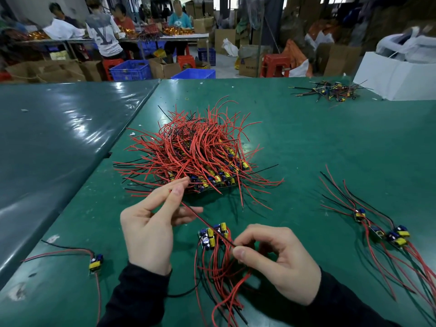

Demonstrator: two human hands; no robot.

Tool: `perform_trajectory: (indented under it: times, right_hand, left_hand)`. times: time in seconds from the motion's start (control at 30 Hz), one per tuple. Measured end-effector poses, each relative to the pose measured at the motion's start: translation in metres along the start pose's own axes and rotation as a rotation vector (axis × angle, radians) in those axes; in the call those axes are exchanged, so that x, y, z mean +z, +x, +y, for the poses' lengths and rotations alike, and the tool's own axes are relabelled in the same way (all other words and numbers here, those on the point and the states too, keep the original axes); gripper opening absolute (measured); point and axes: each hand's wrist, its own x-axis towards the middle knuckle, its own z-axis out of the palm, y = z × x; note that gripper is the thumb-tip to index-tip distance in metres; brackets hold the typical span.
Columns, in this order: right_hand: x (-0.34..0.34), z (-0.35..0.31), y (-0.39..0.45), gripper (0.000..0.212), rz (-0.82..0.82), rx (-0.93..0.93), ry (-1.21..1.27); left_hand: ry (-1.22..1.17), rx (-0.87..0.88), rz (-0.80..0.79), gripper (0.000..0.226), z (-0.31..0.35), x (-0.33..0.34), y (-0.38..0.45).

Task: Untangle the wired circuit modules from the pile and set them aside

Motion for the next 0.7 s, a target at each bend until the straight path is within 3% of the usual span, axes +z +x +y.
perform_trajectory:
  times: [0.1, 0.17, 0.23, 0.3, 0.5, 0.7]
  right_hand:
    - [0.001, 0.001, 0.002, 0.009, 0.045, 0.060, 0.083]
    - [-0.001, 0.004, 0.006, 0.012, 0.207, 0.115, 0.185]
    - [-0.007, 0.007, 0.009, 0.013, 0.387, 0.191, 0.331]
    - [-0.011, 0.008, 0.012, 0.015, 0.465, 0.246, 0.394]
    - [-0.008, 0.003, 0.011, 0.014, 0.403, 0.202, 0.271]
    - [-0.007, 0.002, 0.013, 0.016, 0.387, 0.218, 0.293]
  left_hand:
    - [-0.138, -0.031, 0.053, 0.019, -0.002, 0.001, 0.001]
    - [-0.226, -0.097, 0.025, 0.038, -0.004, 0.004, 0.000]
    - [-0.236, -0.233, -0.078, 0.045, -0.006, 0.009, -0.006]
    - [-0.156, -0.396, -0.224, 0.042, -0.009, 0.015, -0.015]
    - [0.036, -0.804, -0.589, 0.043, -0.011, 0.027, -0.030]
    - [0.048, -0.790, -0.728, 0.016, -0.015, 0.022, -0.031]
